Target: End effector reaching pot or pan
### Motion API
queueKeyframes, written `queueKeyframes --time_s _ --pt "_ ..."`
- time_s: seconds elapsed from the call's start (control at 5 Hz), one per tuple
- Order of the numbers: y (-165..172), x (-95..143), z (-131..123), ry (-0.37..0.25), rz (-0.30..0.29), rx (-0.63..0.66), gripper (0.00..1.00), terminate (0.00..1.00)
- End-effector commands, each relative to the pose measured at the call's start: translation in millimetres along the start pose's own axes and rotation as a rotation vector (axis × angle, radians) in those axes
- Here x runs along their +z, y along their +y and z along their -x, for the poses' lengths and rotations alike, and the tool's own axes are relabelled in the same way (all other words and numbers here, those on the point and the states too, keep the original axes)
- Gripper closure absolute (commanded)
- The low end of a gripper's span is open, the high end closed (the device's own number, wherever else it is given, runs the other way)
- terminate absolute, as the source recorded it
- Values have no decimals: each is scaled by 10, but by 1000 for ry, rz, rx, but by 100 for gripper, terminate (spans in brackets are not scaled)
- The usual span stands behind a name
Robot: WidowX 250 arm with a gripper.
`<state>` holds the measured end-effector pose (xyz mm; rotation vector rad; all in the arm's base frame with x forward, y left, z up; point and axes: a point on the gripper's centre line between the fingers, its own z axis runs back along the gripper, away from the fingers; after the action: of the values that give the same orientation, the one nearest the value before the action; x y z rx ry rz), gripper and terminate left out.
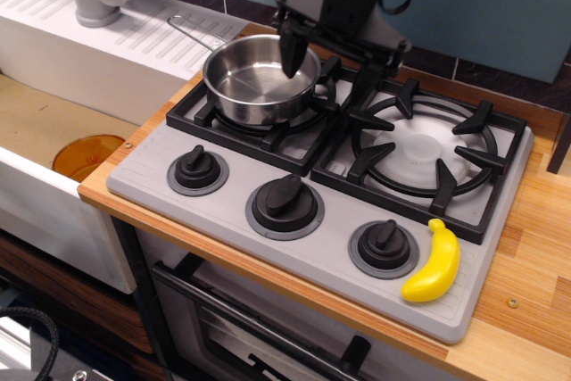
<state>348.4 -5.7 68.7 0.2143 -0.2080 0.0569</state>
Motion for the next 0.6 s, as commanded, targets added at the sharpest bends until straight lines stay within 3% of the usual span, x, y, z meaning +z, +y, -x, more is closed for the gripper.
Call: queueKeyframes --time_s 0.0,0.4 --pt "112 -288 60 -109 86 -14 0 0" --pt "74 -324 104 -115 101 -2 0 0"
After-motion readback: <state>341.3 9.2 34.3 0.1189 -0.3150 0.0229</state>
